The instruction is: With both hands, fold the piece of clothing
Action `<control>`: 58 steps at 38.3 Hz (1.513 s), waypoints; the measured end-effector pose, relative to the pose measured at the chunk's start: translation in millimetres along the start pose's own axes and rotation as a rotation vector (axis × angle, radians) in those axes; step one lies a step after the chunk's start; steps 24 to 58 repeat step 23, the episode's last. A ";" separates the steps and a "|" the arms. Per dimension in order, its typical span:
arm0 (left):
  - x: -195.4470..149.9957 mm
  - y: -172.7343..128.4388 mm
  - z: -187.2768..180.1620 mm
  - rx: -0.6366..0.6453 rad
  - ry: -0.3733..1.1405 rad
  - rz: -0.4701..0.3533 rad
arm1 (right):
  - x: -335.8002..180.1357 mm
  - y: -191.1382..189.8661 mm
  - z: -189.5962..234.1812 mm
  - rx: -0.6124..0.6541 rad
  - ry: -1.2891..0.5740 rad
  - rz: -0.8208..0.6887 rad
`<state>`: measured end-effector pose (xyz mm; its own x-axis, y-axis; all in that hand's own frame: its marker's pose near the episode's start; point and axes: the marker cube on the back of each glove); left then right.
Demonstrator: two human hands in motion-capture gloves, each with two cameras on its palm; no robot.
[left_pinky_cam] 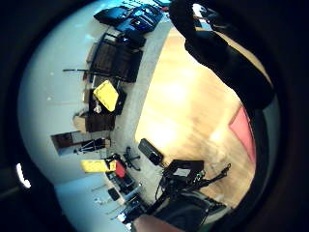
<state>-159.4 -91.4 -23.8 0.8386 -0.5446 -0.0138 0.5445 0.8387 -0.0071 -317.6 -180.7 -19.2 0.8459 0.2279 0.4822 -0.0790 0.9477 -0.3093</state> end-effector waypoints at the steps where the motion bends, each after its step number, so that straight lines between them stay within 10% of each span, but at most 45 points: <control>1: 1.2 -8.3 1.8 0.047 0.007 -0.023 | 0.8 -0.2 -2.3 0.016 0.009 0.003; 58: 33.2 -12.9 -10.6 0.120 0.030 0.018 | 12.9 1.9 -41.6 0.154 0.097 -0.057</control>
